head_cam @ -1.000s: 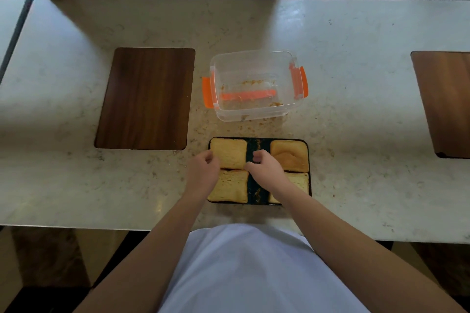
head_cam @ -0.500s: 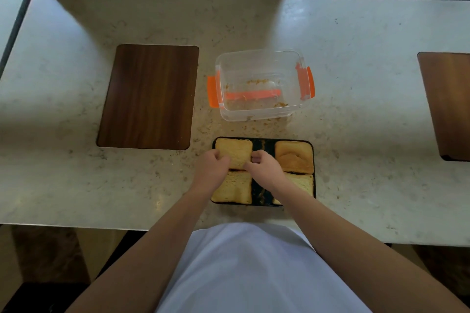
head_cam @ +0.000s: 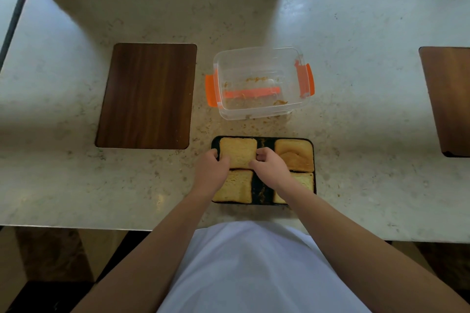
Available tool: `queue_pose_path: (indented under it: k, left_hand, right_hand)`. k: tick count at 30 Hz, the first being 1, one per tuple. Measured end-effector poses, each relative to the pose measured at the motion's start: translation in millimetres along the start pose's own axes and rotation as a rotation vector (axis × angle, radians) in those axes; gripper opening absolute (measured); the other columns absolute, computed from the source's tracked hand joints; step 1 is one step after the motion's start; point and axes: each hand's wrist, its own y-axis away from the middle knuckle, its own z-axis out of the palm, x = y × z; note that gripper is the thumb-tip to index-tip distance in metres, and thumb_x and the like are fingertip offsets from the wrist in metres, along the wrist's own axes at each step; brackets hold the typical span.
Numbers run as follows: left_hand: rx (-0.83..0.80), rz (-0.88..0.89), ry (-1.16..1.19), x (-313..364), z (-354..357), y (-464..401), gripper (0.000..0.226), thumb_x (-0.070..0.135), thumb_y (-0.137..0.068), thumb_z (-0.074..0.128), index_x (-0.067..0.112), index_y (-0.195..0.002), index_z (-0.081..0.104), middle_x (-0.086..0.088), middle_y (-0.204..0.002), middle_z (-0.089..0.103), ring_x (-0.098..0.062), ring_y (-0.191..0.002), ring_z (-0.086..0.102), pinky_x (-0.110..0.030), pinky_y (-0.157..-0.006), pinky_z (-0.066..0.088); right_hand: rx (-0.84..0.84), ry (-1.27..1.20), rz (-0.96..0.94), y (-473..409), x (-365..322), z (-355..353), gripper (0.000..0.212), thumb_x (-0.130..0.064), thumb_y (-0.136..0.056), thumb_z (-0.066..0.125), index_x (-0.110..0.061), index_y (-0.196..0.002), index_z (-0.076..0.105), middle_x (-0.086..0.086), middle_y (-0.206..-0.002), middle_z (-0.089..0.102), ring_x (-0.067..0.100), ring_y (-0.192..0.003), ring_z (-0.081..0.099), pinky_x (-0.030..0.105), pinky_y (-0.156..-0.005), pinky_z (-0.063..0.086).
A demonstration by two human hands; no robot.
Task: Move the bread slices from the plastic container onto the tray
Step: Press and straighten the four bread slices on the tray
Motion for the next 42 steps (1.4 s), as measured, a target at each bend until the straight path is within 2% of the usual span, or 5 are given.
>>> queue_pose_path:
  k: [7,12,15,28,42]
  left_hand:
    - [-0.073,-0.023,0.003,10,7,2,0.038,0.024,-0.092,0.054,0.038,-0.070,0.027,0.016,-0.071,0.030,-0.001,-0.059,0.029,-0.025,-0.056,0.023]
    - [-0.019,0.006,-0.031,1,-11,13,0.017,0.026,-0.094,0.053,0.028,-0.107,0.063,0.007,-0.103,0.060,-0.009,-0.092,0.058,-0.033,-0.080,0.041]
    - [-0.031,0.047,-0.120,-14,-24,22,0.012,0.027,-0.091,0.053,0.019,-0.090,0.062,0.002,-0.082,0.060,-0.013,-0.071,0.057,-0.032,-0.066,0.043]
    - [-0.076,-0.052,-0.207,-24,-19,36,0.039,0.018,-0.086,0.054,0.021,-0.055,0.031,0.012,-0.036,0.027,-0.005,-0.034,0.031,-0.027,-0.049,0.021]
    - [-0.093,-0.040,-0.213,-26,-10,31,0.020,0.028,-0.089,0.053,0.029,-0.070,0.045,0.006,-0.071,0.047,-0.010,-0.062,0.045,-0.029,-0.056,0.035]
  right_hand:
    - [0.036,-0.007,-0.001,4,6,-13,0.060,-0.026,-0.093,0.061,-0.014,-0.148,0.043,0.006,-0.146,0.053,0.021,-0.128,0.053,0.035,-0.096,0.050]
    - [0.071,0.014,-0.040,17,13,-17,0.050,-0.026,-0.094,0.060,-0.012,-0.141,0.049,0.004,-0.136,0.059,0.016,-0.115,0.056,0.027,-0.086,0.051]
    - [-0.039,0.069,-0.035,29,22,-10,0.044,-0.030,-0.096,0.060,-0.015,-0.137,0.054,-0.005,-0.121,0.061,0.011,-0.103,0.057,0.020,-0.072,0.045]
    - [-0.151,0.121,0.025,41,31,9,0.048,-0.035,-0.096,0.059,-0.015,-0.139,0.054,-0.004,-0.111,0.061,0.013,-0.098,0.060,0.033,-0.088,0.053]
    - [-0.169,0.085,0.053,37,29,11,0.048,-0.033,-0.094,0.060,-0.014,-0.138,0.054,-0.004,-0.101,0.063,0.013,-0.093,0.063,0.041,-0.090,0.057]
